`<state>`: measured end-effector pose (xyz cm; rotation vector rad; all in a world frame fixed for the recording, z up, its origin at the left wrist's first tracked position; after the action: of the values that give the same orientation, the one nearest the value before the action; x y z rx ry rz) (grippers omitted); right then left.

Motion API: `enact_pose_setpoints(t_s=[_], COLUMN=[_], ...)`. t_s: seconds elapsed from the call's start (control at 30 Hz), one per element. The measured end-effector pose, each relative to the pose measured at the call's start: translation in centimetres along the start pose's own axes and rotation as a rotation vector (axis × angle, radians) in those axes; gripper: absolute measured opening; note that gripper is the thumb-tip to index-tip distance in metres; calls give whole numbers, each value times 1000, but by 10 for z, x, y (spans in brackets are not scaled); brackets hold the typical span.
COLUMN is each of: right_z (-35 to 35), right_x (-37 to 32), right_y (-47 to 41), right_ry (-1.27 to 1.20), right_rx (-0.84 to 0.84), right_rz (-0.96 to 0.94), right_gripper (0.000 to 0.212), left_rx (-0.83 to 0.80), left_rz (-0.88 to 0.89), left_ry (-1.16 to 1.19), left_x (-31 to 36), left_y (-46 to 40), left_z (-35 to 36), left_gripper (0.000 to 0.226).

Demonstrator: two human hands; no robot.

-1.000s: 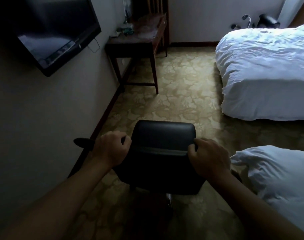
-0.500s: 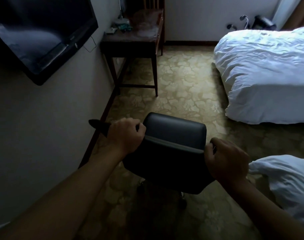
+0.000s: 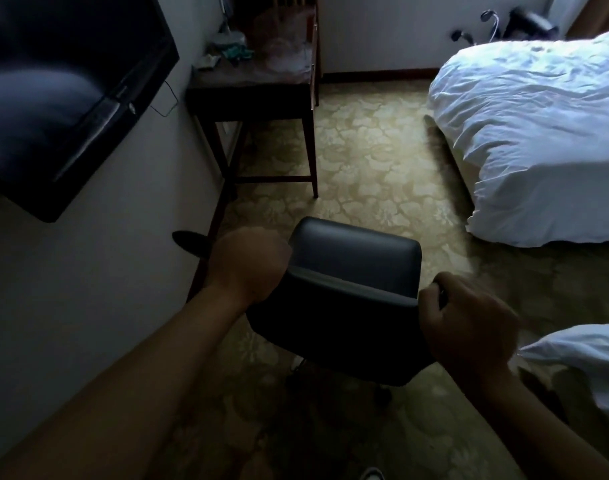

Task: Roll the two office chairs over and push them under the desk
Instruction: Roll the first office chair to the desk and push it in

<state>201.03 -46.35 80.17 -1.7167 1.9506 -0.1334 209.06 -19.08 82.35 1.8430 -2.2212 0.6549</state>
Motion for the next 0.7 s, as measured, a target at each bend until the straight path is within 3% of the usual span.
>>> enact_pose_setpoints(t_s=[0.37, 0.7], right_z=[69, 91], right_x=[-48, -42], right_y=[-78, -139], right_ry=[63, 13], right_rx=[5, -23], right_rz=[-25, 20], right_gripper=[30, 31], left_rx=[-72, -36], left_rz=[-24, -29], left_ry=[-99, -100], left_x=[-65, -69], left_y=[-93, -130], left_z=[-7, 2], left_gripper=[41, 39])
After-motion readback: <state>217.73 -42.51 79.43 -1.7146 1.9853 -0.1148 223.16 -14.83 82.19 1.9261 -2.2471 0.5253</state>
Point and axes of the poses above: each hand's wrist, its own y-axis away from the middle knuckle, its own z-axis out of the palm, x = y × z, the point moved 1 cm from there along -y, towards the middle knuckle, and after that the axes turned 6 degrees about y, right-handed, at the moved point
